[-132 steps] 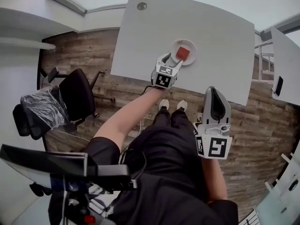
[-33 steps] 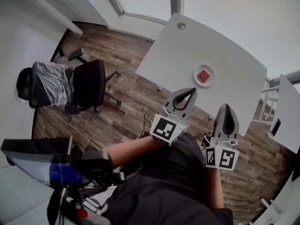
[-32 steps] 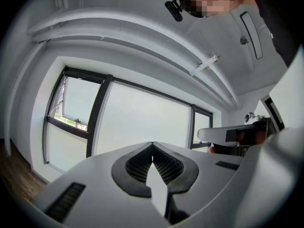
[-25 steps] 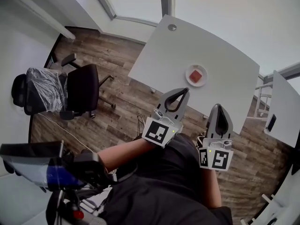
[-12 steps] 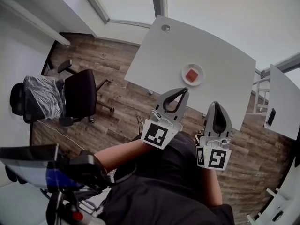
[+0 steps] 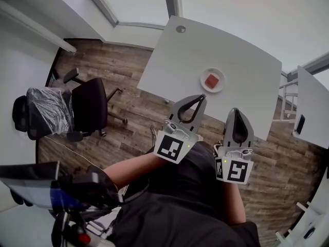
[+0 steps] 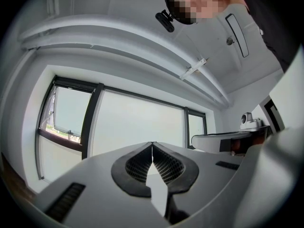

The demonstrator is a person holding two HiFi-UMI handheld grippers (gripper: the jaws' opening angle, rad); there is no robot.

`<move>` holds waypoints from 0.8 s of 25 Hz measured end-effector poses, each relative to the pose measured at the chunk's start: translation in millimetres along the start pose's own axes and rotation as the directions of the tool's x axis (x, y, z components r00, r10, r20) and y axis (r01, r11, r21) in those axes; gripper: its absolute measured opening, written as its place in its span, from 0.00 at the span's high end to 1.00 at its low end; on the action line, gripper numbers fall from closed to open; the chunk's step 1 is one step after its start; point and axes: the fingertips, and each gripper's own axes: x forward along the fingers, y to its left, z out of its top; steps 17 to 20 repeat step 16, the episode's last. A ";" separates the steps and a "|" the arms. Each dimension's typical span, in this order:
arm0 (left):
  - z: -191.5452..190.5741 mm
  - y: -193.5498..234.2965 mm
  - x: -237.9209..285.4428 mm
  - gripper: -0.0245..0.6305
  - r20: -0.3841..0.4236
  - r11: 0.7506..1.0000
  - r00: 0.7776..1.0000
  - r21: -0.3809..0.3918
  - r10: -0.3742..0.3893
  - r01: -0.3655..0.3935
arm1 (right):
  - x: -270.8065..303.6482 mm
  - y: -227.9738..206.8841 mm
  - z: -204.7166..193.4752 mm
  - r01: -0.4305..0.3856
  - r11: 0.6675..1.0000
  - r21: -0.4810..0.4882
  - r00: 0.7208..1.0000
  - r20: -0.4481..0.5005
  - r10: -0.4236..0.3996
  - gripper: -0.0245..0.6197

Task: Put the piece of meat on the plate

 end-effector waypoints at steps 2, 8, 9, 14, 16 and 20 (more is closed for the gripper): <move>-1.0 2.4 -0.1 0.95 -0.004 1.000 1.000 -0.010 -0.004 0.004 | 1.8 2.9 -0.2 0.002 1.000 -0.003 1.000 -0.001 -0.002 0.95; -6.4 7.0 -0.2 0.95 -0.011 1.000 1.000 -0.027 -0.013 0.013 | 2.4 7.3 -4.4 0.014 1.000 -0.010 1.000 -0.007 -0.014 0.95; -7.3 7.1 0.2 0.95 -0.013 0.999 1.000 -0.028 -0.017 0.017 | 2.6 7.2 -4.5 0.016 1.000 -0.010 1.000 -0.007 -0.017 0.95; -11.0 11.6 3.1 0.95 -0.016 0.999 1.000 -0.041 -0.022 0.021 | 6.7 6.8 -8.5 0.023 1.000 -0.008 1.000 -0.015 -0.023 0.95; -12.2 13.3 3.2 0.95 -0.017 0.999 1.000 -0.045 -0.017 0.017 | 8.4 6.7 -11.4 0.023 1.000 -0.001 0.999 -0.024 -0.023 0.95; -12.2 13.3 3.2 0.95 -0.017 0.999 1.000 -0.045 -0.017 0.017 | 8.4 6.7 -11.4 0.023 1.000 -0.001 0.999 -0.024 -0.023 0.95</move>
